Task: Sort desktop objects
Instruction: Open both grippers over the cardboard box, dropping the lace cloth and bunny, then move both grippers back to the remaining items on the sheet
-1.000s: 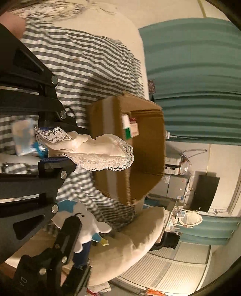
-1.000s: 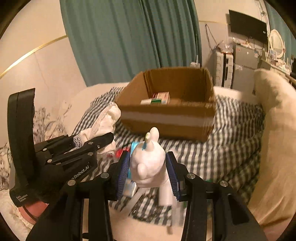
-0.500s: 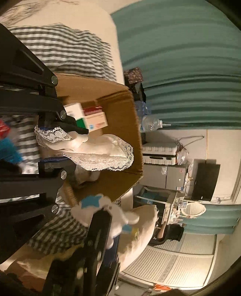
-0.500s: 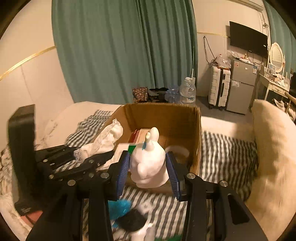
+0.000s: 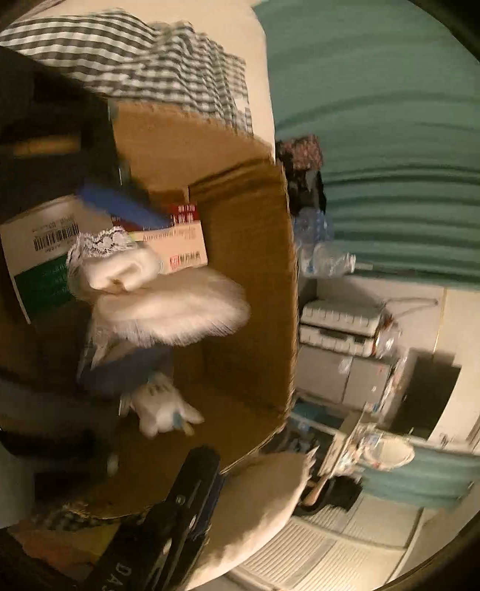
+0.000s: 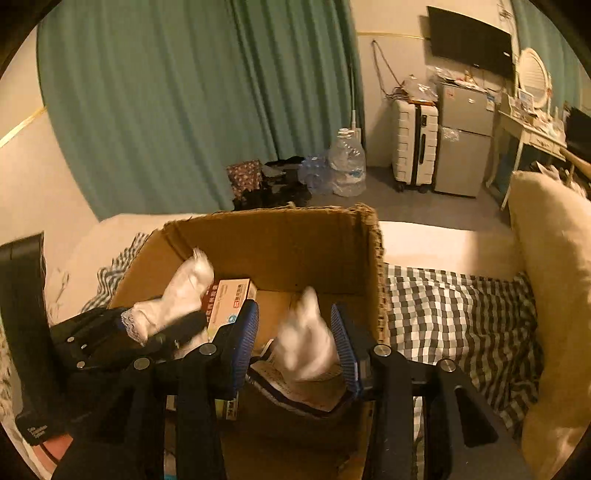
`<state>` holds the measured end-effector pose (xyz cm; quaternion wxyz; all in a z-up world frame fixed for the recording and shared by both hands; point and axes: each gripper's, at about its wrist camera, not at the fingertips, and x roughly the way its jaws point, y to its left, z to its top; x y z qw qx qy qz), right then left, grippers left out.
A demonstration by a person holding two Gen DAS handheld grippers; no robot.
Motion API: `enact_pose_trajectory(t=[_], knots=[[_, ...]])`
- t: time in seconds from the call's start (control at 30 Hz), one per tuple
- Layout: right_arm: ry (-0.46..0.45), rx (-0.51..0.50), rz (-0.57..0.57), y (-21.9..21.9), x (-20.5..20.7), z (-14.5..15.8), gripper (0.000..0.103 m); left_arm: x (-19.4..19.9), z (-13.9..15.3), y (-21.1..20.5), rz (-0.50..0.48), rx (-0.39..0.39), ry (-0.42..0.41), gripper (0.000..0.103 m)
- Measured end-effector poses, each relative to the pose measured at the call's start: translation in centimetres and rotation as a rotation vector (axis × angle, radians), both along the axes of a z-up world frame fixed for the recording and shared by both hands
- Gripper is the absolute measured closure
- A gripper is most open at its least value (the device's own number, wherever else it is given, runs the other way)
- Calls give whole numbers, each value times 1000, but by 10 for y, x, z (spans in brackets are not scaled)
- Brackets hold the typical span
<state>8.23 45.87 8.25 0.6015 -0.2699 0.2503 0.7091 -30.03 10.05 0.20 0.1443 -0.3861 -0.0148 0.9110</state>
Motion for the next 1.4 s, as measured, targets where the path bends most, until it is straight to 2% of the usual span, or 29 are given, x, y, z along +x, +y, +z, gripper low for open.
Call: enact_pose_trajectory(t=[0.07,0.2,0.37,0.53,0.6,0.7,0.83,0.9,1.17,1.3,1.4], knots=[[20,6,-11,-4,6,4,52,7,6,-6,2,3,23,26],[49,36,-18,-29,5,19,51,37,25,-16,49,-57,70,14],[13,82,9,-83,-6,43,46,95,52,-41,66,-86,176,0],[-1,132,37,-153,-15,54,31,155,60,-62,98,-45,220,0],[-9,135,40,-183,-16,46,31,179,50,-63,93,-39,204,0],[-19,108,37,-222,-17,21,31,210,28,-61,74,-73,180,0],[5,30,22,-245,-12,-18,31,241,-9,-61,52,-84,116,0],[-30,-9,-9,-252,-8,-41,31,251,-31,-59,42,-89,62,0],[-63,-151,-108,-251,9,-101,31,254,-101,-66,95,-56,-91,0],[-150,-162,-131,-246,8,-116,31,249,-121,-64,107,-31,-157,0],[-149,-194,-154,-238,12,-126,31,247,-129,-60,96,-52,-167,0]])
